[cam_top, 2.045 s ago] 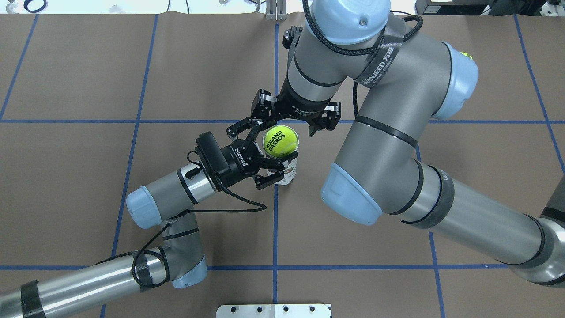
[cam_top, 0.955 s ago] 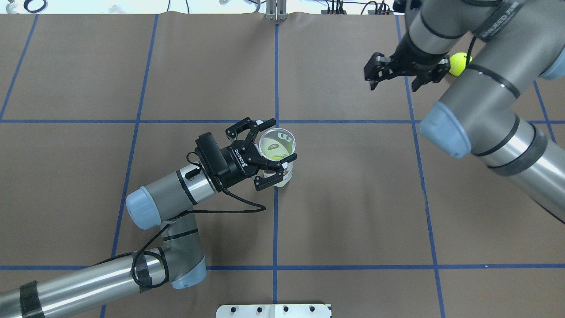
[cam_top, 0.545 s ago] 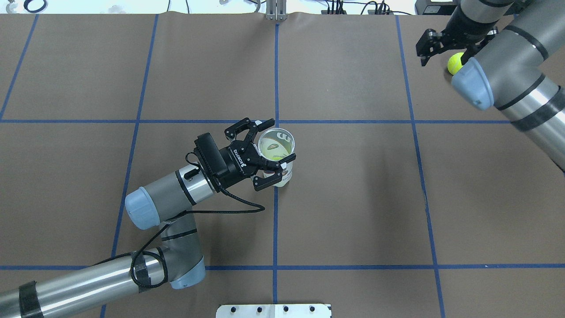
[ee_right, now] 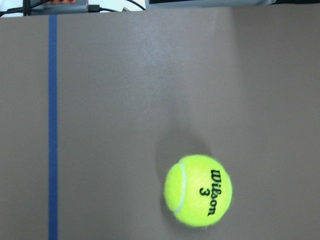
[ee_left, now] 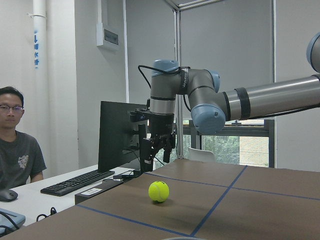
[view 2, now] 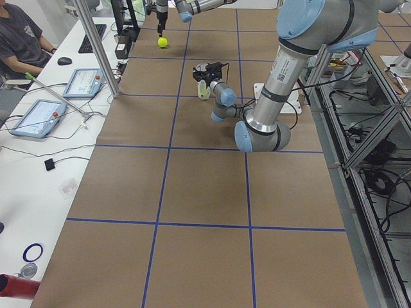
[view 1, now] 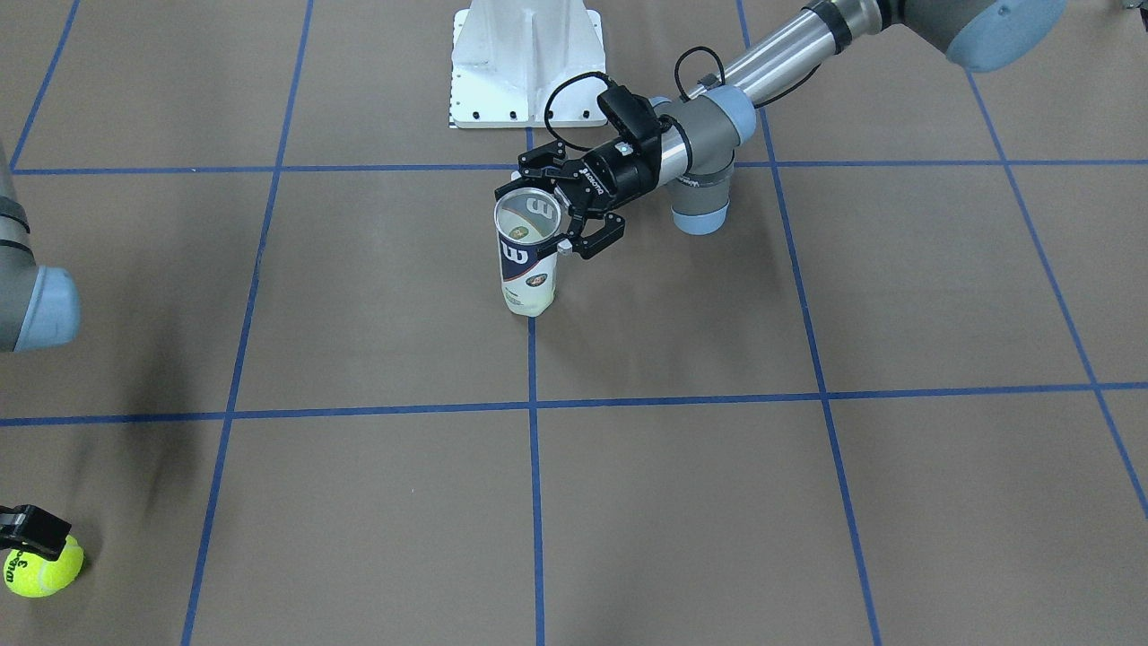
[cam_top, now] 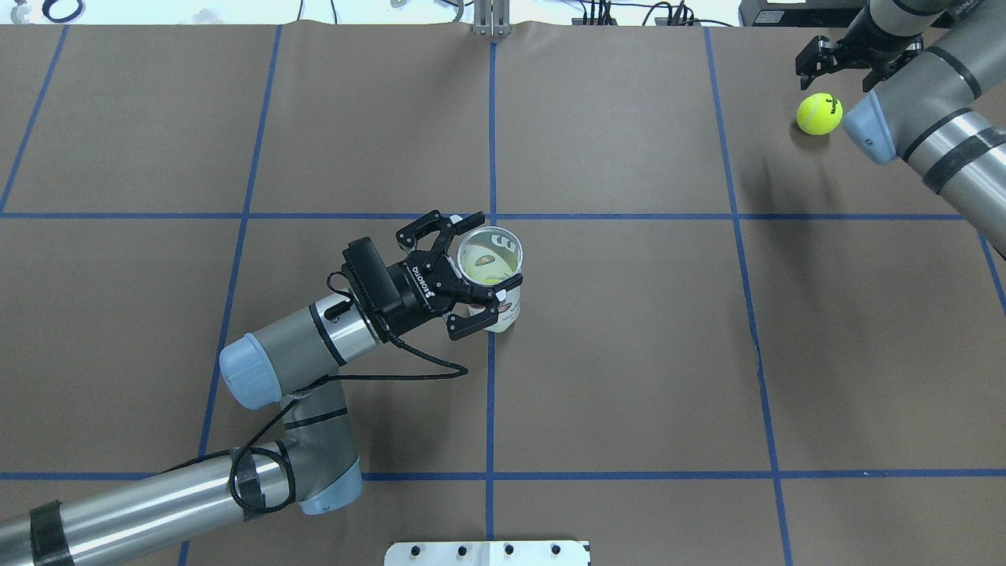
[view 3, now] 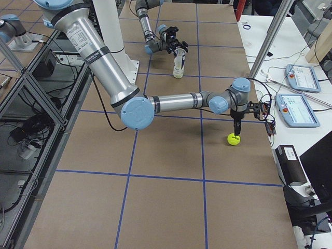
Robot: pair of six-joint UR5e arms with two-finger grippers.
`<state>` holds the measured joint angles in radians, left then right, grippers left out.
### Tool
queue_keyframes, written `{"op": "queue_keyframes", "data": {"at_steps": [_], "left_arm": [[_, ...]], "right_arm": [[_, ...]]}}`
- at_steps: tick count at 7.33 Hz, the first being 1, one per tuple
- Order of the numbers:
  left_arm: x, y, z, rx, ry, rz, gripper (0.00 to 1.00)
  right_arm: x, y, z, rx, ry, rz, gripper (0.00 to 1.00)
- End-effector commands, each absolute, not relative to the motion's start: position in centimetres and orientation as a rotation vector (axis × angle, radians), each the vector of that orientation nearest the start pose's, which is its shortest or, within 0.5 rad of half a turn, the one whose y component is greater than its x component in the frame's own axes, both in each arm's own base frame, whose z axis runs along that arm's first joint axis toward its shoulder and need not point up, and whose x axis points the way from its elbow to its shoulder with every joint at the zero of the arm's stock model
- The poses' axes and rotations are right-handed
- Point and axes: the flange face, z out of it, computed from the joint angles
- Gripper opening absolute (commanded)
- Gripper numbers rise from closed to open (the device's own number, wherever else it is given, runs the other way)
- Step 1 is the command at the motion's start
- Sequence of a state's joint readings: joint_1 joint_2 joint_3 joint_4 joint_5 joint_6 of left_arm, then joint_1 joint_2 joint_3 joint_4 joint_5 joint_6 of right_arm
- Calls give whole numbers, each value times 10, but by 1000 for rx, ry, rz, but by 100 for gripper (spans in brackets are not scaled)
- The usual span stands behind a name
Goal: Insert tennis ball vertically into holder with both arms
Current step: 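Move the right gripper to the farther yellow tennis ball, then grasp the farther tennis ball with the right gripper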
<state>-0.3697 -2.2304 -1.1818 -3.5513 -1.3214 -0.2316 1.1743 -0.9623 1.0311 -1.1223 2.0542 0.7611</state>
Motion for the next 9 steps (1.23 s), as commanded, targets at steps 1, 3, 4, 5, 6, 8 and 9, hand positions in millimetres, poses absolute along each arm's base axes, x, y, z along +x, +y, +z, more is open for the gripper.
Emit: {"op": "queue_keyframes", "data": {"at_steps": [1,3,4,5,6,8,9], "left_arm": [[549,-382,259,1769,1362,251,96],[549,-382,260,1768,1361,252,96],[549,-382,261,1767,1360,253,96],[549,-382,261,1767,1360,253,96],[549,-382,261,1767,1360,253,96],[549,-382,261,1767,1360,253,96],[549,-382,262,1766,1359,254,96]], "right_arm": [[-250,-737,523,205,-671,310,98],[-260,-732,546,203,-611,310,97],[-261,-730,552,201,-598,310,96],[-260,-729,555,200,-591,312,96],[-261,-730,560,206,-570,317,95],[-263,-735,558,219,-555,321,93],[-264,-735,560,217,-552,321,93]]}}
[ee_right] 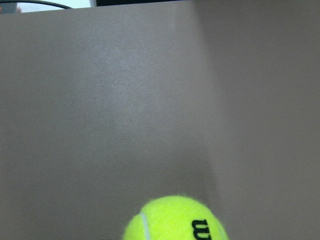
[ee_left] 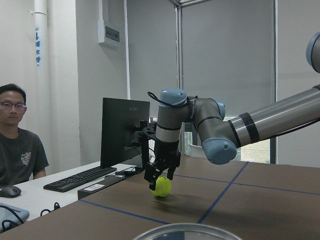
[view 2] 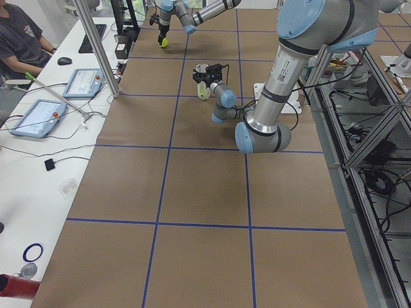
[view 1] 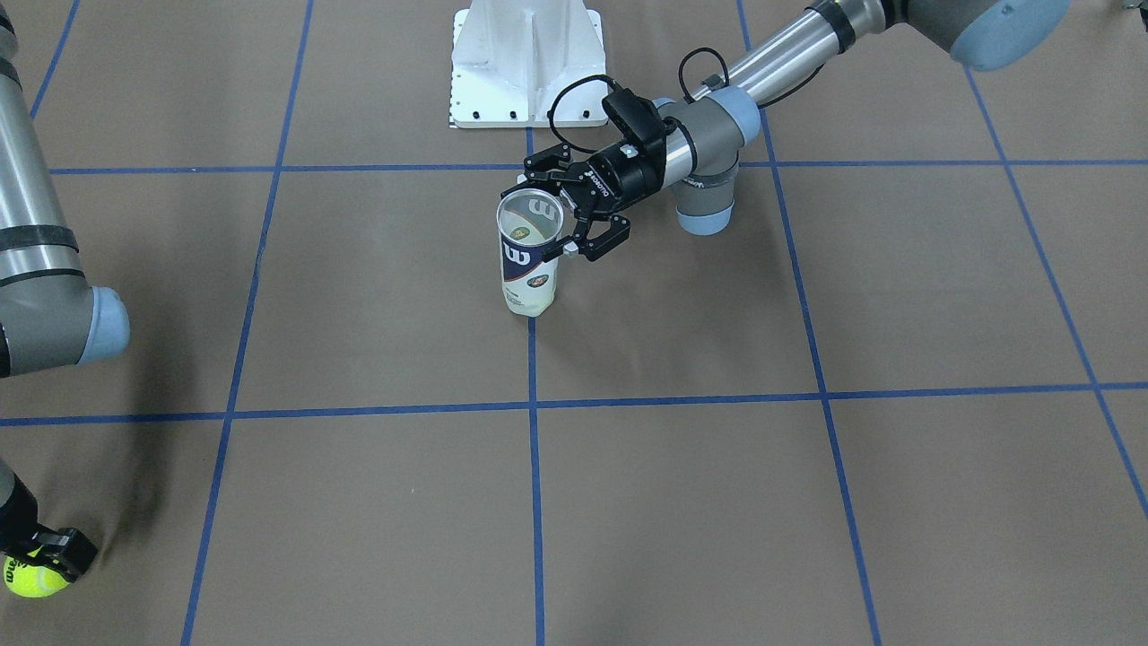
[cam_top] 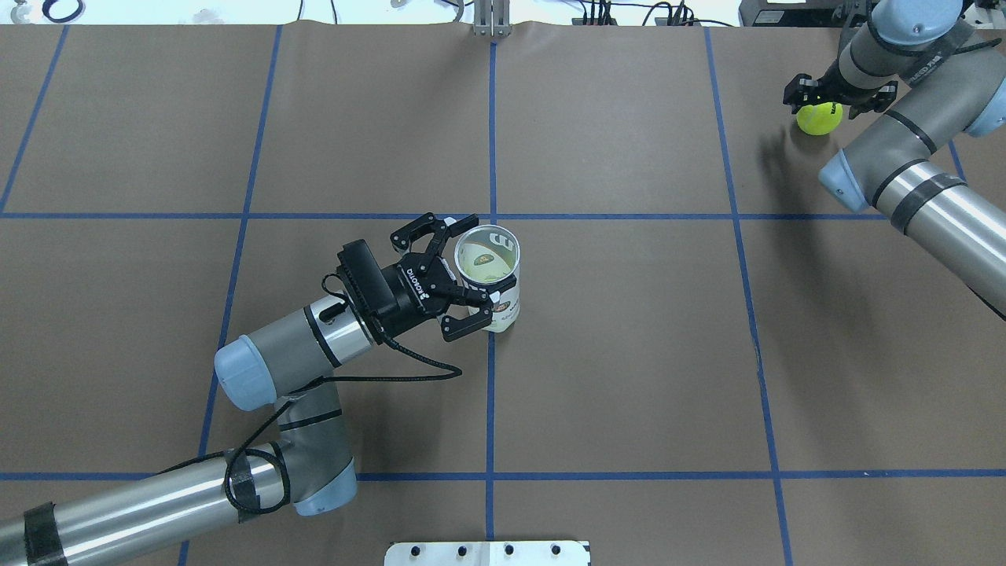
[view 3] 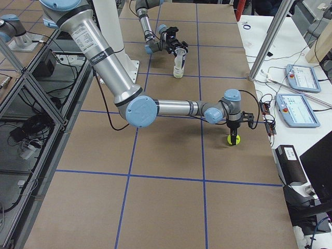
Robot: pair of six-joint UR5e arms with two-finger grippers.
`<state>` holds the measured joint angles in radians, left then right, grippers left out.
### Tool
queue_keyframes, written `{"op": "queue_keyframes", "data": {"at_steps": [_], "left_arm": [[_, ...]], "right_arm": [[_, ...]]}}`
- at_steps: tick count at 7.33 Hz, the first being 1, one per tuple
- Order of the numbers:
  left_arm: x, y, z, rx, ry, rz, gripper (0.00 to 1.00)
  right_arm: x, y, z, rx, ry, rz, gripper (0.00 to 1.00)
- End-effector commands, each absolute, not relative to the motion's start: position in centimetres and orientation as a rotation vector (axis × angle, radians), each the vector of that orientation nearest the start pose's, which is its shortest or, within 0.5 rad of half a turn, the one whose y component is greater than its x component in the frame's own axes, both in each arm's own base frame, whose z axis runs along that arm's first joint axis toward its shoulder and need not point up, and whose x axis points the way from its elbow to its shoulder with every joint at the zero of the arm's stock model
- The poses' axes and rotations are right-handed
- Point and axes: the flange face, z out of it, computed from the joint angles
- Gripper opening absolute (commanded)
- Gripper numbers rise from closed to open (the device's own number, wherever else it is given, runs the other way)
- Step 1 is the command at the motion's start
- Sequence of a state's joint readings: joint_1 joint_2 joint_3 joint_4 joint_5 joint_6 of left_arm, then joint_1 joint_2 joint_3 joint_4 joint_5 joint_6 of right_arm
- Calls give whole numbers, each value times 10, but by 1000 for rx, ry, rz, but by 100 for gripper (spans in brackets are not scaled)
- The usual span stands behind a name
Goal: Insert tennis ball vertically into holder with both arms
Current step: 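Grasp the farther tennis ball with the right gripper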
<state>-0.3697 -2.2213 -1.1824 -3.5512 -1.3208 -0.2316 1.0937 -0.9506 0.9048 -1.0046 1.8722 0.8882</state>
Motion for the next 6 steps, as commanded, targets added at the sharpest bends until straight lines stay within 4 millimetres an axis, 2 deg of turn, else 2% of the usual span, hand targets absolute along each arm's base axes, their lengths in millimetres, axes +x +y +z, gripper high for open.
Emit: {"op": "queue_keyframes", "data": {"at_steps": [1,4,5,6], "left_arm": [[549,-382,262,1766,1359,254,96],[549,-382,262,1766,1359,254,96],[549,-382,261,1767,1360,253,96],[549,-382,261,1767,1360,253,96]], "right_arm": [[-264,-736,562,227,-556,323,91],[-265,-737,561,224,-559,323,15],[-263,-738,551,235,-574,329,0],[-260,-740,505,252,-645,356,0]]}}
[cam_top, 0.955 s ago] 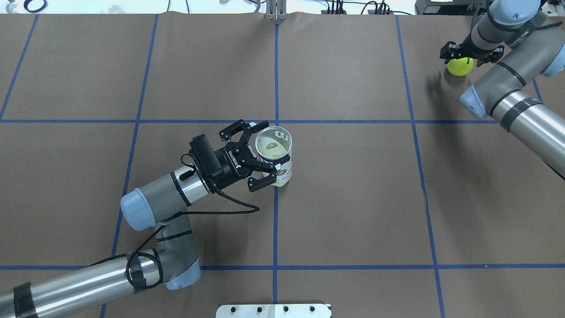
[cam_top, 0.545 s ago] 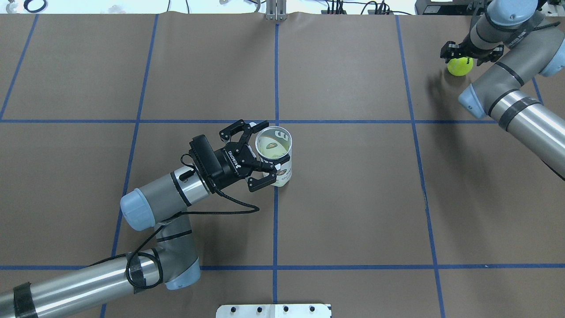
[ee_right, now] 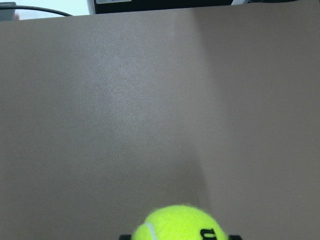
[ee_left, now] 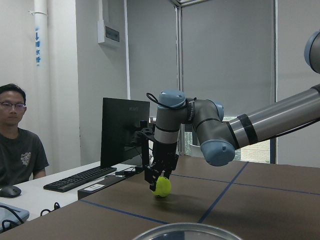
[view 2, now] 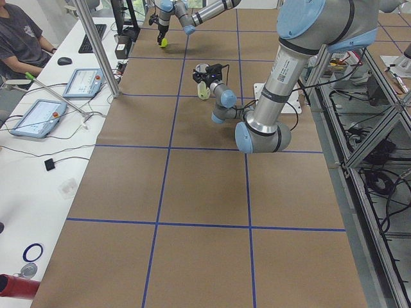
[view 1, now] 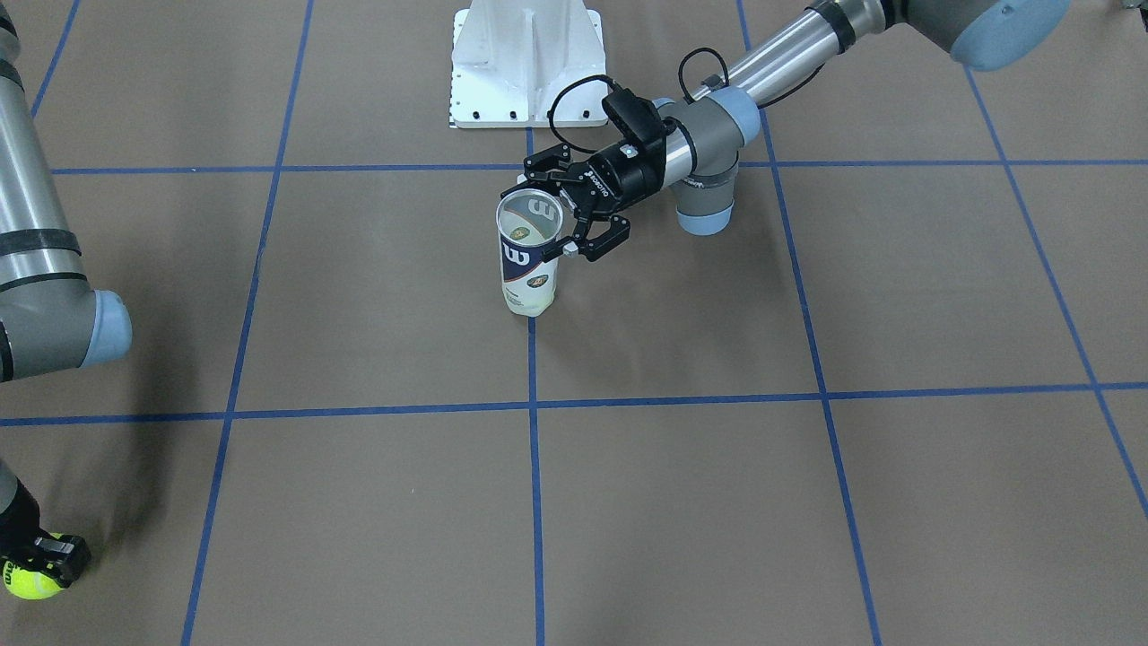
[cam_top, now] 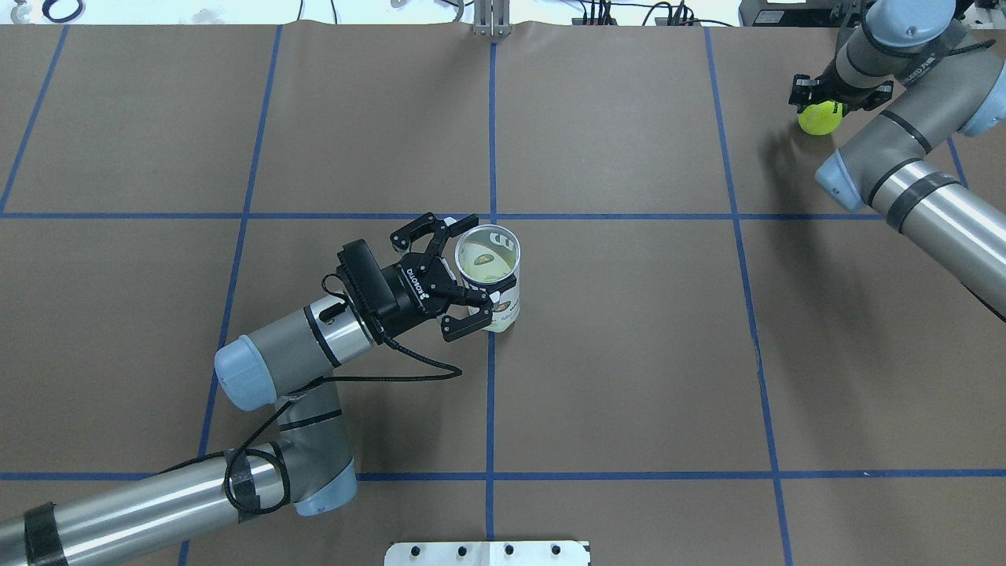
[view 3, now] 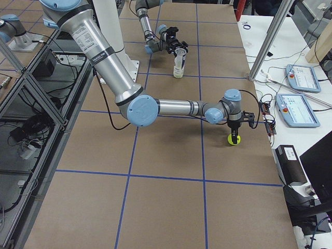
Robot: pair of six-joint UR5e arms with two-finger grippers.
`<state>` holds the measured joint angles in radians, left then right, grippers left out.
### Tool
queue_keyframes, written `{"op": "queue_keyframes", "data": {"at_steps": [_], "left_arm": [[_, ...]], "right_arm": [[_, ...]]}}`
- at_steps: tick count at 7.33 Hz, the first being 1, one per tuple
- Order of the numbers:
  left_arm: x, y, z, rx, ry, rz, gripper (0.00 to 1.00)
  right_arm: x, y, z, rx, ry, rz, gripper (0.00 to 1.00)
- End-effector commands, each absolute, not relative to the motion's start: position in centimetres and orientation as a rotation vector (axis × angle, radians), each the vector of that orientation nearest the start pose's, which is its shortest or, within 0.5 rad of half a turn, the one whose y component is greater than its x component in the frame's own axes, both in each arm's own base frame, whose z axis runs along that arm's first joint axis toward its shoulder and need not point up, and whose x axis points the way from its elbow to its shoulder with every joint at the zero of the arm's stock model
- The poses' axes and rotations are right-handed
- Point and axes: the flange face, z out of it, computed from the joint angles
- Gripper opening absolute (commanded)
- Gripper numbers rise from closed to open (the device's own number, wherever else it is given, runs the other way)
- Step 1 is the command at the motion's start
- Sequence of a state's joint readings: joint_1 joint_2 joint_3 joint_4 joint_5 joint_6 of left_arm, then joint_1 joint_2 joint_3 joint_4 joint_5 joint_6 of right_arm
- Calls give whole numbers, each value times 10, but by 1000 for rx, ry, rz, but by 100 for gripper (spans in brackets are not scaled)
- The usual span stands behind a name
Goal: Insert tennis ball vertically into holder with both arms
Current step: 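Grasp the farther tennis ball with the right gripper, then carry the second ball with the right gripper over the tube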
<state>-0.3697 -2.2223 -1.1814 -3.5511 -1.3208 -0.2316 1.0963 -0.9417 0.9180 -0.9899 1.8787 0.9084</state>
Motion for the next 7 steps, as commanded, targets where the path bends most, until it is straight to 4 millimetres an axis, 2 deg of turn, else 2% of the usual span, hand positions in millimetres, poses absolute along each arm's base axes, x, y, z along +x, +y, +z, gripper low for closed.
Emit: {"op": "queue_keyframes", "data": {"at_steps": [1,2,3,4,5,7], "left_arm": [[549,-382,260,1768,1361,252,96],[548,-382,258,1770,1364,247,96],[548,-382,257,1771,1366,248,96],[548,-382,258,1770,1365,247,96],[548,-382,257,1771,1366,246,95],[548,-382,257,1771,1366,246,95]], "right_arm": [[-250,-726,420,155,-756,432,0],[-241,-690,333,51,-798,459,0],[-249,-640,266,5,-822,476,0],[-275,-587,214,-56,-898,502,0],[-303,-544,174,-115,-967,538,0],[-371,-487,102,-192,-1042,531,0]]}}
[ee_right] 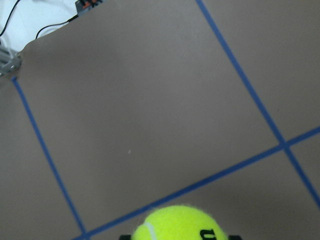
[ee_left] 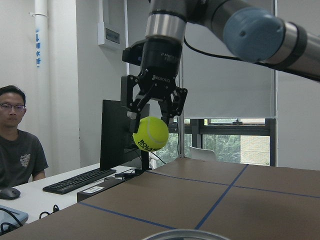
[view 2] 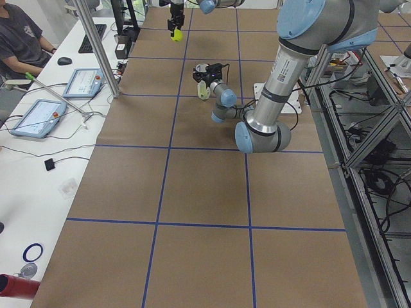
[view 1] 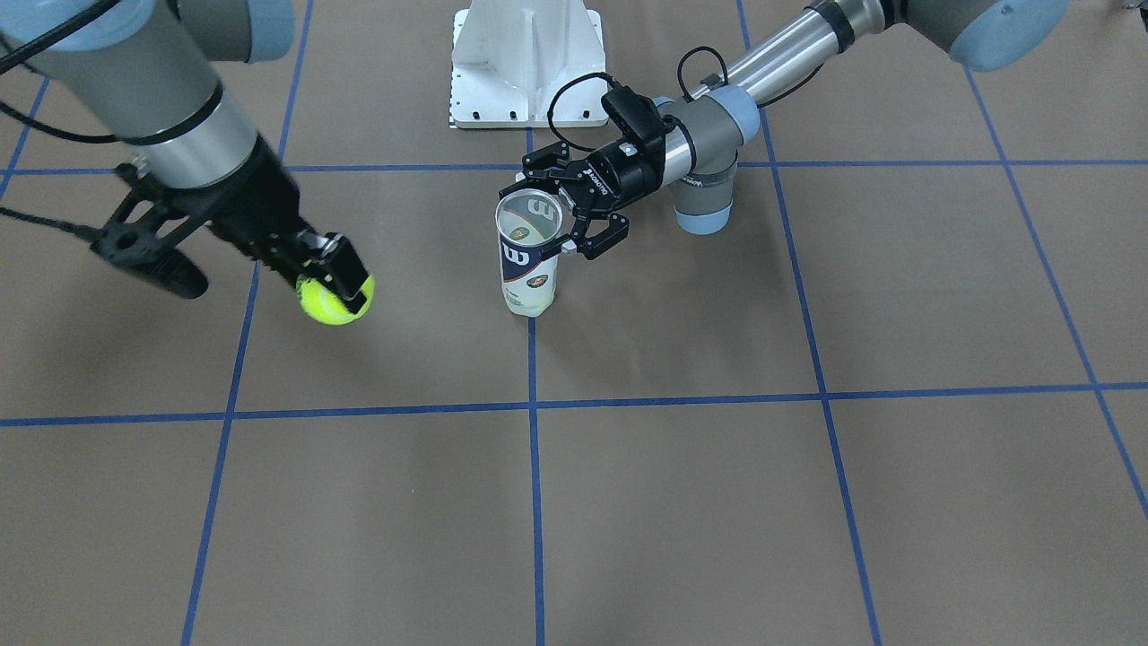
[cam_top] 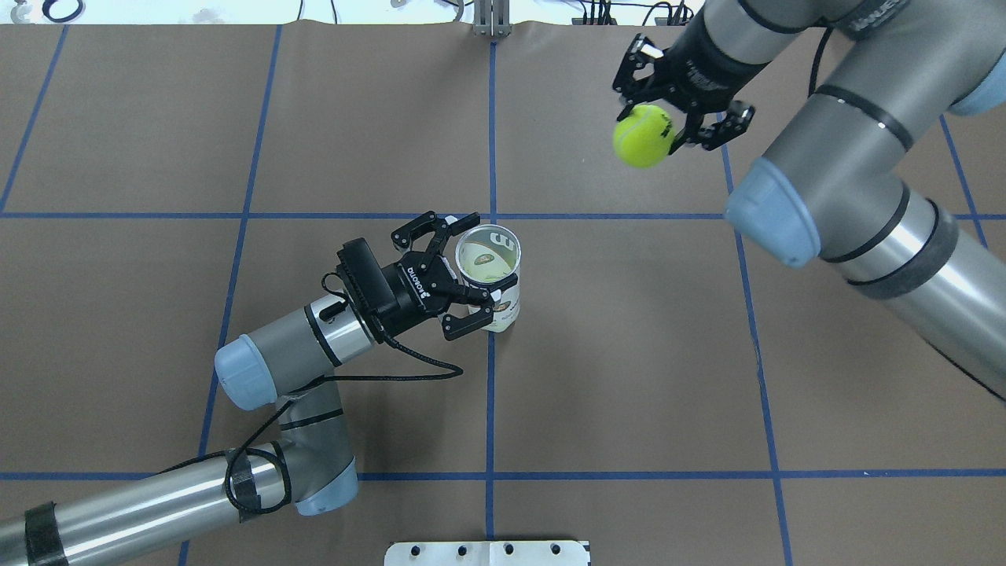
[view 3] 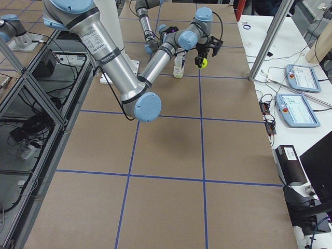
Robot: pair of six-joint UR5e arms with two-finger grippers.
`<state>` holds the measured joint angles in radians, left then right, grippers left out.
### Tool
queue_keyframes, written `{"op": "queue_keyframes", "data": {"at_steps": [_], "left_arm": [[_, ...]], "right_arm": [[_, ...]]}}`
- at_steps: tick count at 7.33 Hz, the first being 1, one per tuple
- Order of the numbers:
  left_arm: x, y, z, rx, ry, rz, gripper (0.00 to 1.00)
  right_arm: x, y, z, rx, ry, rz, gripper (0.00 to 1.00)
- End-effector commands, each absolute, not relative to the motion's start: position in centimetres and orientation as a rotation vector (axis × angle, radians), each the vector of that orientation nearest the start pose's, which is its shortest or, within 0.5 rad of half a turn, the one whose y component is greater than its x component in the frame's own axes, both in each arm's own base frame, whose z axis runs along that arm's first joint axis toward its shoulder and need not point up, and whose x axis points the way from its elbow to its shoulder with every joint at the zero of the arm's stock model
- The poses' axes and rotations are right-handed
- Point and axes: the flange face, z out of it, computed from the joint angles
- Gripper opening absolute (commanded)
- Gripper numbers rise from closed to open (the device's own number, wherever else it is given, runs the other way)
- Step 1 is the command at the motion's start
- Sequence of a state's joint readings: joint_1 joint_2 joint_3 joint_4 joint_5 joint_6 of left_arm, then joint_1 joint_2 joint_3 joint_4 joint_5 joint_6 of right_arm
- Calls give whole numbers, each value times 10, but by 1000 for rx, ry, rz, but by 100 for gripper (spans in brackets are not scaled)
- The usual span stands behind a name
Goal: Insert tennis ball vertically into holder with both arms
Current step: 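Carry the second ball with the right gripper over the tube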
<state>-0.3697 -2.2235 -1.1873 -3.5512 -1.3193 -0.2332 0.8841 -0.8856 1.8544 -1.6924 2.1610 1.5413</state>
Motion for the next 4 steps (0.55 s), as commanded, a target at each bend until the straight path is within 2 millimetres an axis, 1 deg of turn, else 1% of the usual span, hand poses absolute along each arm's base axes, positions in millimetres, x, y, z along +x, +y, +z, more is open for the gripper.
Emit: {"op": "queue_keyframes", "data": {"at_steps": [1,2,3,4], "left_arm": [[548,-382,258,1771,1363,248,95],[548,-382,257,1770,1364,247,95],[549,-382,256,1771,1366,246,95],[548,-382,255,1773,1368,245,95]], "right_arm": [[-389,-469,78,-212,-1069,509,0],[-407,-450,61,-226,-1086,472,0],[-421,-436,51,-234,-1093,453,0],[-439,-425,55,-219,-1076,449,0]]}}
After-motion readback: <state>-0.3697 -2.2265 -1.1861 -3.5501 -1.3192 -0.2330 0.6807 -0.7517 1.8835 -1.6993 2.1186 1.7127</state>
